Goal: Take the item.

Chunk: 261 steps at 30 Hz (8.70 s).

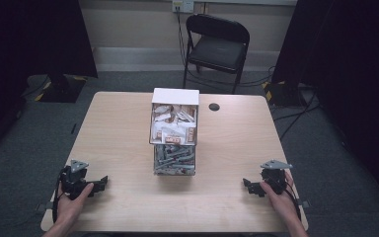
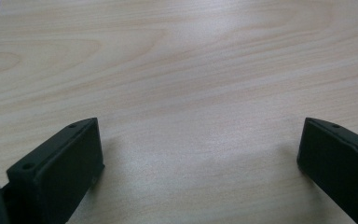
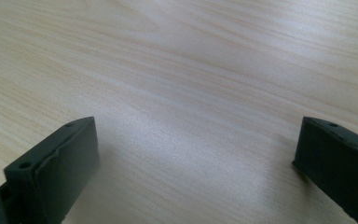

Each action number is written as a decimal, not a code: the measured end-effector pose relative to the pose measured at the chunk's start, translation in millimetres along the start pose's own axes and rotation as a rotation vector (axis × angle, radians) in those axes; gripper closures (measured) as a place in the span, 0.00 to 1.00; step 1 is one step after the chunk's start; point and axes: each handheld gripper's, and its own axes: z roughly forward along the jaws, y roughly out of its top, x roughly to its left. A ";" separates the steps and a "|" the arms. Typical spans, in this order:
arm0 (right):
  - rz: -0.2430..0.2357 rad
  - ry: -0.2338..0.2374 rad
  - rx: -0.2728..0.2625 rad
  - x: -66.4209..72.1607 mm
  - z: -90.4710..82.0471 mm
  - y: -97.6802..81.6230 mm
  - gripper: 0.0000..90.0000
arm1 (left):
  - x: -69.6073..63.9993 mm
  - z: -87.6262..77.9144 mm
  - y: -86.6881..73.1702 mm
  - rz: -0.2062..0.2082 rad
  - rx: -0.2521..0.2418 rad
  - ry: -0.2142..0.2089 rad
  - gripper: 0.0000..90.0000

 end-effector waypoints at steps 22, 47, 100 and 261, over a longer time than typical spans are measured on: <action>0.000 0.000 0.000 0.0 -0.1 0.0 0.00 | 5.7 -7.9 1.8 -0.005 -0.004 -0.042 0.21; 0.001 0.000 0.001 0.1 -0.1 0.0 0.00 | -20.8 -29.8 14.1 0.050 -0.083 -0.213 0.40; 0.001 0.000 0.001 0.1 -0.1 0.0 0.00 | -106.8 -56.9 56.7 0.258 -0.184 -0.633 0.63; -0.001 0.001 0.001 -0.2 0.0 0.1 0.00 | -142.8 -47.3 91.7 0.308 -0.282 -0.827 0.99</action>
